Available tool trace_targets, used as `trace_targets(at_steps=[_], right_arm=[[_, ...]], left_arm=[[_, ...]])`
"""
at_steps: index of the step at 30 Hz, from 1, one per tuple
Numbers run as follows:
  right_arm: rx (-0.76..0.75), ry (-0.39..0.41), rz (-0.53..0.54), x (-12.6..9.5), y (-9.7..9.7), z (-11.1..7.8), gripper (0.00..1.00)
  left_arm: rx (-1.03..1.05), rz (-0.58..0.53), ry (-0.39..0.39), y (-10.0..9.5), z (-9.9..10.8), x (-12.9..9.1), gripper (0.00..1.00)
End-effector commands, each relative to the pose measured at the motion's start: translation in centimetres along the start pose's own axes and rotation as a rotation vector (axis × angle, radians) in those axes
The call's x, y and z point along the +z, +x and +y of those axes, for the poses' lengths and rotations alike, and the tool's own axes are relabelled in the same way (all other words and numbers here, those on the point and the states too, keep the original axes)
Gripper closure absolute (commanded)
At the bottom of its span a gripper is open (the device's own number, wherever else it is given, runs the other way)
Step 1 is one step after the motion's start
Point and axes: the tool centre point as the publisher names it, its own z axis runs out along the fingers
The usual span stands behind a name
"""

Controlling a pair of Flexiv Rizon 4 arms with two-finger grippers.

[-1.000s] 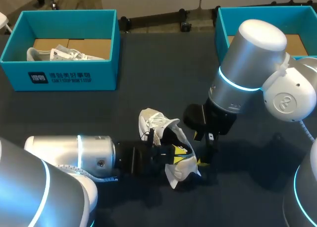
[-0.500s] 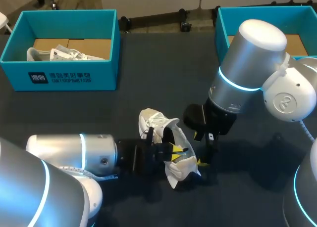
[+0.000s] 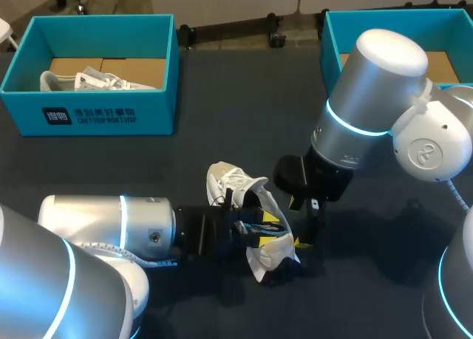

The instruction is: Take the shoe out of the shoebox, open the shoe tongue, remove and reinsert the insole, then place the shoe into the shoebox

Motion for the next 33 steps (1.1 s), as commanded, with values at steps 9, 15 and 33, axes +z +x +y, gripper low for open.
trace_targets(at_steps=[9, 15, 33], right_arm=[[0.001, 0.002, -0.001, 0.2, 0.0, 0.1, 0.00], [0.001, 0.002, -0.001, 0.2, 0.0, 0.1, 0.00], [-0.007, -0.001, 0.001, 0.0, 0.0, 0.0, 0.00]], left_arm=[[-0.033, 0.069, -0.012, -0.5, 0.0, -2.4, 0.64], [-0.048, 0.119, -0.017, -0.6, 0.0, -3.2, 0.64], [-0.057, 0.244, -0.081, 0.6, 1.2, -5.2, 0.65]])
